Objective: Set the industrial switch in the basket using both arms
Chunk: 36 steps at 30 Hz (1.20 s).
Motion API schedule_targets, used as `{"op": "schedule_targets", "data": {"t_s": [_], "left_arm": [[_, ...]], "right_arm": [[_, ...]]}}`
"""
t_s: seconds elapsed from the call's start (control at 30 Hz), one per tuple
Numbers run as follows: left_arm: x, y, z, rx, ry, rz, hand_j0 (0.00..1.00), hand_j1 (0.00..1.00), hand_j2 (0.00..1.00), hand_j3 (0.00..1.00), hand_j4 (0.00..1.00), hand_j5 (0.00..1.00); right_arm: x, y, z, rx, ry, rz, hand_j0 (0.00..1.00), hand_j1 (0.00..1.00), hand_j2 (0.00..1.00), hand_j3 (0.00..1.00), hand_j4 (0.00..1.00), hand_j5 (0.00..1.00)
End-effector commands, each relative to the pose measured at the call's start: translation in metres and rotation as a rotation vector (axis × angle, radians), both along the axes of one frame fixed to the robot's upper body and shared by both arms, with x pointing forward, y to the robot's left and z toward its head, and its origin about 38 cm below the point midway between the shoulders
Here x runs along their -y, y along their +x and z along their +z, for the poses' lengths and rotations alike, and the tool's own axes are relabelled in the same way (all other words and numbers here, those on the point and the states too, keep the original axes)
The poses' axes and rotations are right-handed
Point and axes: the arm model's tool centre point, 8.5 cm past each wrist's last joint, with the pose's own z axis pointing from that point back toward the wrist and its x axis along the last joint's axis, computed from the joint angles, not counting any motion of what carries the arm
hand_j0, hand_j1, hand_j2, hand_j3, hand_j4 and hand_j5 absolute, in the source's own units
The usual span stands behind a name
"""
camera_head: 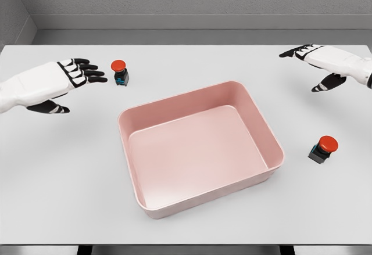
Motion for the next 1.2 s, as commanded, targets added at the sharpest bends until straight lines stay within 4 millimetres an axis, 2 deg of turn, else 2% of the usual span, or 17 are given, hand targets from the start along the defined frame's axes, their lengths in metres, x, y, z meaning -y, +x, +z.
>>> {"op": "schedule_targets", "data": {"t_s": [0.0,0.07,0.13,0.17,0.33,0.37,0.43,0.63,0.73,0.77,0.87,0.93,1.03,1.07,1.17], "left_arm": [[0.000,0.000,0.001,0.002,-0.002,0.001,1.00,1.00,1.00,1.00,1.00,1.00],[0.004,0.008,0.007,0.026,-0.015,0.001,1.00,1.00,1.00,1.00,1.00,1.00],[0.017,0.015,0.003,0.027,-0.047,-0.014,1.00,1.00,1.00,1.00,1.00,1.00],[0.020,0.024,0.004,0.038,-0.062,-0.007,1.00,1.00,1.00,1.00,1.00,1.00],[0.042,0.055,-0.014,0.051,-0.037,0.002,1.00,1.00,1.00,1.00,1.00,1.00],[0.042,0.056,-0.014,0.063,-0.009,-0.002,1.00,1.00,1.00,1.00,1.00,1.00],[0.045,0.064,-0.008,0.104,0.042,-0.009,1.00,1.00,1.00,1.00,1.00,1.00],[0.058,0.095,-0.023,0.077,0.072,0.037,1.00,1.00,1.00,1.00,1.00,1.00],[0.071,0.105,-0.031,0.065,0.063,0.041,1.00,1.00,1.00,1.00,1.00,1.00],[0.072,0.105,-0.037,0.036,0.111,0.039,1.00,1.00,1.00,1.00,1.00,1.00],[0.079,0.111,-0.040,0.022,0.161,0.023,1.00,1.00,1.00,1.00,1.00,1.00],[0.080,0.113,-0.043,0.015,0.164,0.029,1.00,1.00,1.00,1.00,1.00,1.00],[0.079,0.119,-0.050,-0.002,0.165,0.053,1.00,1.00,1.00,1.00,1.00,1.00],[0.081,0.123,-0.047,0.003,0.163,0.059,1.00,1.00,1.00,1.00,1.00,1.00],[0.082,0.132,-0.055,-0.020,0.157,0.091,1.00,1.00,1.00,1.00,1.00,1.00]], "right_arm": [[0.001,0.000,0.002,0.002,0.005,-0.004,1.00,1.00,1.00,1.00,1.00,1.00],[0.009,-0.003,0.004,0.002,-0.010,-0.013,1.00,1.00,1.00,1.00,1.00,1.00],[0.014,-0.004,0.008,0.006,-0.022,-0.016,1.00,1.00,1.00,1.00,1.00,1.00],[0.018,-0.008,0.006,-0.006,-0.041,-0.016,1.00,1.00,1.00,1.00,1.00,1.00],[0.038,-0.018,0.001,-0.034,-0.085,-0.040,1.00,1.00,1.00,1.00,1.00,1.00],[0.036,-0.020,0.002,-0.035,-0.090,-0.031,1.00,1.00,1.00,1.00,1.00,1.00],[0.038,-0.039,0.007,-0.033,-0.119,0.009,1.00,1.00,1.00,1.00,1.00,1.00],[0.040,-0.055,0.023,-0.022,-0.161,0.048,1.00,1.00,1.00,1.00,1.00,1.00],[0.045,-0.062,0.025,-0.032,-0.181,0.050,1.00,1.00,1.00,1.00,1.00,1.00],[0.045,-0.063,0.025,-0.032,-0.184,0.052,1.00,1.00,1.00,1.00,1.00,1.00],[0.045,-0.067,0.019,-0.047,-0.183,0.057,1.00,1.00,1.00,1.00,1.00,1.00],[0.043,-0.080,0.025,-0.048,-0.208,0.087,1.00,1.00,1.00,1.00,1.00,1.00],[0.047,-0.086,0.018,-0.071,-0.216,0.087,1.00,1.00,1.00,1.00,1.00,1.00],[0.046,-0.088,0.016,-0.076,-0.215,0.090,1.00,1.00,1.00,1.00,1.00,1.00],[0.052,-0.097,0.018,-0.087,-0.237,0.091,1.00,1.00,1.00,1.00,1.00,1.00]]}}
